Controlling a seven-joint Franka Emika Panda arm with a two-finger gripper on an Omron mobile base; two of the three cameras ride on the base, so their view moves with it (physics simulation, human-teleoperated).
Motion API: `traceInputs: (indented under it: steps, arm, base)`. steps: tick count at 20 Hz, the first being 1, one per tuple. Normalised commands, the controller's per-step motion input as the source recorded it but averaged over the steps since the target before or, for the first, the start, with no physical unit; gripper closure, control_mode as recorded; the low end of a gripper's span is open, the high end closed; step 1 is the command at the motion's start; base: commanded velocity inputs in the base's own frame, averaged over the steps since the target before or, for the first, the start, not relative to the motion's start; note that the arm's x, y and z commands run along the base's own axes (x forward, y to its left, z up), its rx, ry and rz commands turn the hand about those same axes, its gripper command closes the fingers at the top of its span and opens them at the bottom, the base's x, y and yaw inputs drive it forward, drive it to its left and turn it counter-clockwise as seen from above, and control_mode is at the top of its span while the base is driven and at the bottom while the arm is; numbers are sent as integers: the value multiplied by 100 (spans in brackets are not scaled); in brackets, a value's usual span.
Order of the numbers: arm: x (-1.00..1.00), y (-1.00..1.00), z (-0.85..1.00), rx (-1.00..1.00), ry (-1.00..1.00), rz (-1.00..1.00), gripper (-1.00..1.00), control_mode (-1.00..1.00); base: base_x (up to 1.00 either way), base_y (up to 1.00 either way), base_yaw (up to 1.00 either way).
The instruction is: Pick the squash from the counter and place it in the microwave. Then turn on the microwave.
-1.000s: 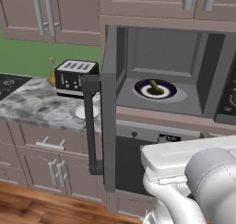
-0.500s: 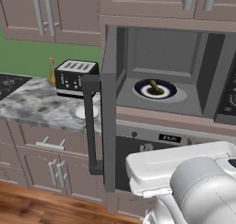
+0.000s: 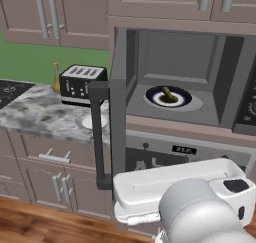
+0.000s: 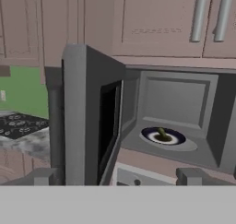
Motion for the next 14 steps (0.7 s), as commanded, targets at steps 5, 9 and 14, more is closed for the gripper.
traceInputs:
  steps: [5, 9, 14]
  arm:
    - [0, 29, -3, 0, 0, 0, -100, -100]
    - [0, 28, -7, 0, 0, 0, -100, -100]
    - [0, 25, -9, 0, 0, 0, -100, -100]
  base:
    - [0, 0, 0]
    - [0, 0, 0]
    - [0, 0, 0]
